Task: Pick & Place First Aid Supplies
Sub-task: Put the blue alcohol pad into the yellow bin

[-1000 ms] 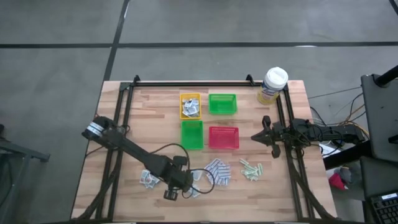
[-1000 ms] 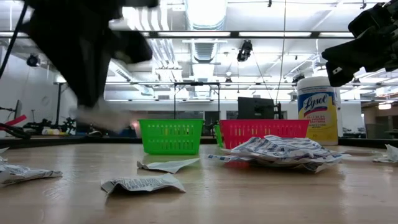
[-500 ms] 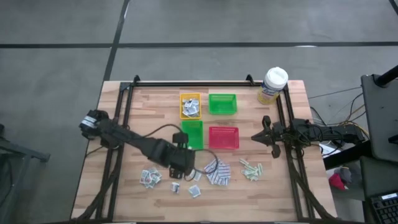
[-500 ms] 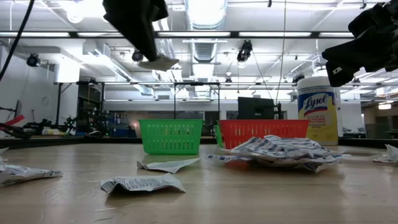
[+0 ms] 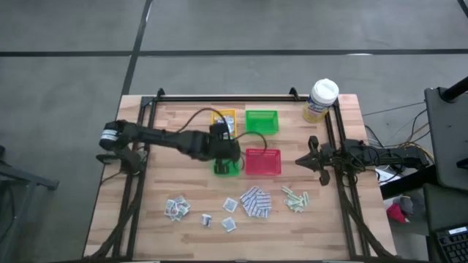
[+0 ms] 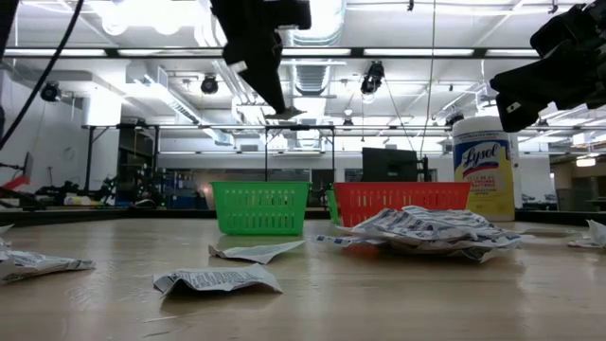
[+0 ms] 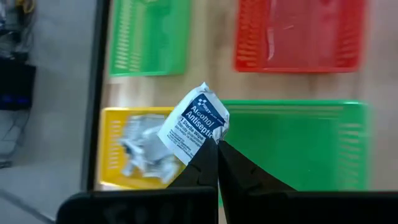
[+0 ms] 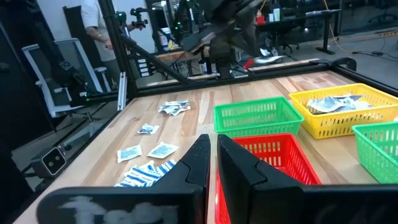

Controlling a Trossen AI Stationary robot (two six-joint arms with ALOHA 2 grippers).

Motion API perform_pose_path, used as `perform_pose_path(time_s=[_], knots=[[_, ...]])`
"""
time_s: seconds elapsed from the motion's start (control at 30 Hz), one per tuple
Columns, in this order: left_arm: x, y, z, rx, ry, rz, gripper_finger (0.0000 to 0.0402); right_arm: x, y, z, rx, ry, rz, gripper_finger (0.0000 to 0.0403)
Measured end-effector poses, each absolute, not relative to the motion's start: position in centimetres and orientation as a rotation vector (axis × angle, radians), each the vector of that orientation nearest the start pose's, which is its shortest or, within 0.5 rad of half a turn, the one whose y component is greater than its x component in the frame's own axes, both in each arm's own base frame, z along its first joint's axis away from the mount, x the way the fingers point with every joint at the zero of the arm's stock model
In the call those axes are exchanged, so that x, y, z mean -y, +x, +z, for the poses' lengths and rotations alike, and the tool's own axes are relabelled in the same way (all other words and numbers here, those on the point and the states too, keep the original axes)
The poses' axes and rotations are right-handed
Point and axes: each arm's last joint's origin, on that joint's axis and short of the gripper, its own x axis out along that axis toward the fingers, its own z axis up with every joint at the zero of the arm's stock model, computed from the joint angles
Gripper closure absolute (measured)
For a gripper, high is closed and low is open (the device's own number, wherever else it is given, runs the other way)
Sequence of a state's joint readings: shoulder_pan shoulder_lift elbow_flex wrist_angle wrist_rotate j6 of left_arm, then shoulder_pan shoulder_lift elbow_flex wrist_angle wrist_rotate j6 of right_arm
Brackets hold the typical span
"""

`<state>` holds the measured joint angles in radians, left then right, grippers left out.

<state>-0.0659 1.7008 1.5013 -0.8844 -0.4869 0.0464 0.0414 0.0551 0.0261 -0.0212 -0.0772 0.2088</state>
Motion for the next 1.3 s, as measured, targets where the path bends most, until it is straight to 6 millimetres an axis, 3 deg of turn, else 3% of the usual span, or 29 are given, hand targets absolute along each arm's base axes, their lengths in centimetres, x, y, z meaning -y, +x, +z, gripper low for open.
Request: perform_pose_path(time_s=[0.4,0.73,0.97,1.3], knots=[[-7.4,35.4,29.5,-1.052,0.363,0.439,0.0401,-0.6,9.9,16.6,-0.062,0.209,0.113,0.0374],[-14.0,34.7,27.3,-1.102,0.190,0.378,0.0402,-0.6,9.9,16.6,-0.063,0.209,0.113,0.0374],[-16.3,34.8,25.3,-1.135,0.108,0.344,0.0402,-0.6,9.9,16.6,-0.063,0.209,0.113,0.0374],[-17.1,35.4,22.4,-1.204,0.045,0.317,0.0402,-0.6,9.9,16.6,-0.063,0.209,0.113,0.0374]])
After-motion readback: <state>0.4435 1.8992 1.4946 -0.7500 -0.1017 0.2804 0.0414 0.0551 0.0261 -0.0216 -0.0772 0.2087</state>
